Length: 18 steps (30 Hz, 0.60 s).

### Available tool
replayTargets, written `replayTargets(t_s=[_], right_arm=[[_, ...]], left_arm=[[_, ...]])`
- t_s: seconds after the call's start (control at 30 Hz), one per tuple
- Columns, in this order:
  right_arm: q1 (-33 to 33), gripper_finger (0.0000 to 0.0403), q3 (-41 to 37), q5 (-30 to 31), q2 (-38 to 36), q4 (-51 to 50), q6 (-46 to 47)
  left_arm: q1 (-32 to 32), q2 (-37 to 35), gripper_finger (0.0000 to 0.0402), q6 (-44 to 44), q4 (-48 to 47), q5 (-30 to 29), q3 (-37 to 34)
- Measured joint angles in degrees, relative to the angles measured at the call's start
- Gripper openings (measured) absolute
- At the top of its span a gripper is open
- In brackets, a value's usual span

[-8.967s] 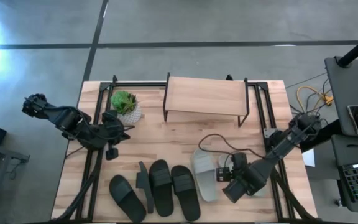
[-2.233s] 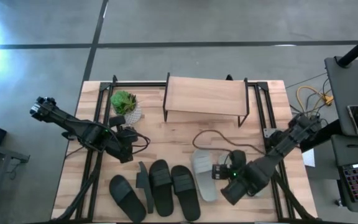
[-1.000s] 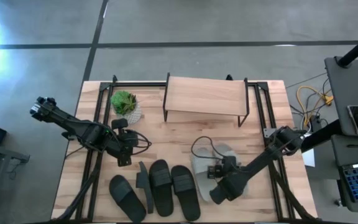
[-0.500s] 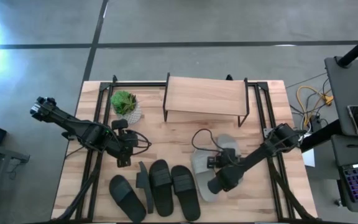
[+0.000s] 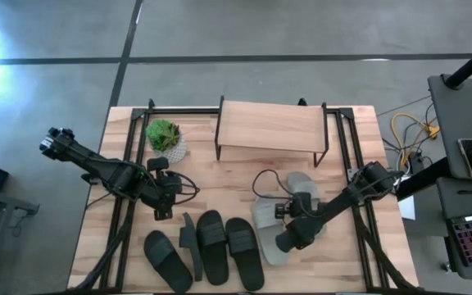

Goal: Pick and place slides into the shelf
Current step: Put the gray slipper on the shelf

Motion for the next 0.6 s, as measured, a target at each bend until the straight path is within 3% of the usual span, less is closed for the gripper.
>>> replayTargets(t_s=[0.3, 0.6], right_arm=[[0.81, 0.0009, 3.93, 2.56, -0.96, -0.36, -1.29], [3.65, 0.0009, 17.1, 8.46, -4.69, -17.79, -1.33]], left_arm=[[0.0, 0.0, 0.0002, -0.02, 0.03, 0.0, 0.0], [0.0, 0.02, 0.0002, 0.0, 1.48, -0.04, -0.02]])
